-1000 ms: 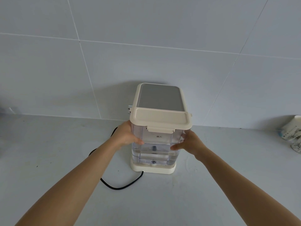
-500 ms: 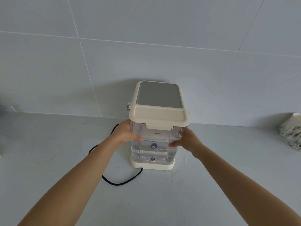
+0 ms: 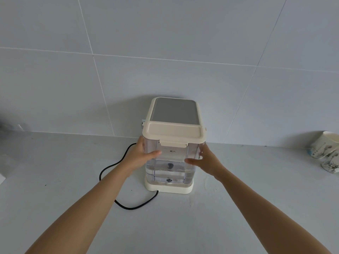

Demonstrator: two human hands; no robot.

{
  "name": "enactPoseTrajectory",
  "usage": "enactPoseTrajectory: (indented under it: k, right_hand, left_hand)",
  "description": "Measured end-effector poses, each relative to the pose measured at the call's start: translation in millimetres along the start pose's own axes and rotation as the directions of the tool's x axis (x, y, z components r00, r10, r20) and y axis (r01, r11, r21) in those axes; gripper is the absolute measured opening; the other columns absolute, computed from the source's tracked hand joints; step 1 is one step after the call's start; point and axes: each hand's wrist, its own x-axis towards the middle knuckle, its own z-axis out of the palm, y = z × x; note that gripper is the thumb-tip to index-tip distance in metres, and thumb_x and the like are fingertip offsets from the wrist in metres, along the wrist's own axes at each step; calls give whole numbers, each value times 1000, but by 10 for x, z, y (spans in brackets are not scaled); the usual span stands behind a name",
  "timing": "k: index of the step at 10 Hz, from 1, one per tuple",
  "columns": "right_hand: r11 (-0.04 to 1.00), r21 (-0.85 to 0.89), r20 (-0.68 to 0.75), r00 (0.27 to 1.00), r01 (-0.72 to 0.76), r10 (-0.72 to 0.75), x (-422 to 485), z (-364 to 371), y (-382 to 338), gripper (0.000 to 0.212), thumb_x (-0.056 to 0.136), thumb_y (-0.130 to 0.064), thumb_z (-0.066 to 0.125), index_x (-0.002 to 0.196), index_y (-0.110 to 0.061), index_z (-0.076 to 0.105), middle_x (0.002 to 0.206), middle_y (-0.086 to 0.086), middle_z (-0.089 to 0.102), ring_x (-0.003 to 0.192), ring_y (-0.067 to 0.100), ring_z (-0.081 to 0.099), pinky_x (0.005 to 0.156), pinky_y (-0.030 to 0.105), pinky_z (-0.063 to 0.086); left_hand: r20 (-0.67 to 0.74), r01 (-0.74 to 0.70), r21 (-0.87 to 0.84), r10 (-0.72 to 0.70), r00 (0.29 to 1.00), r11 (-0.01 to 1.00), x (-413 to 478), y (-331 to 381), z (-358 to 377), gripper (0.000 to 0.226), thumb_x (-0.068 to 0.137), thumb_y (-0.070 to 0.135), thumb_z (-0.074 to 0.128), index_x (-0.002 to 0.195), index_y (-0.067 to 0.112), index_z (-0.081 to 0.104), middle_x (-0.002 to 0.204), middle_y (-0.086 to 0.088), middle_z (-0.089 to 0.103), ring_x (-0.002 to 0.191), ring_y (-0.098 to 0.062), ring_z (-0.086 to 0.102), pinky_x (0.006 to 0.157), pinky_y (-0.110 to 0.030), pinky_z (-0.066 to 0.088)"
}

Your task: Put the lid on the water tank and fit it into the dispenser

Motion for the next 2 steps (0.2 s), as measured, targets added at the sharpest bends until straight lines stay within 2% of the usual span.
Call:
enactPoseTrajectory:
  k: [1,2]
  right_hand:
    - [996,-68,-34,997,60,-62,-16,-109,-68,102,72,-35,70,141,-21,-4,146,4,32,130,29,37,105,42,36]
    - [986,-125,-89,989,107,-118,-58,-212,-154,110,72,-45,64,139,-20,-19,156,1,5,139,25,22,110,37,26]
  left_hand:
    - [-66,-28,55,31,997,998,-75,45,-26,89,72,47,67,142,31,14,150,8,29,138,-16,28,109,-35,28]
    - [-197,-76,153,106,975,985,-162,215,-66,103,75,51,63,145,27,-10,158,8,4,144,-15,13,112,-33,18]
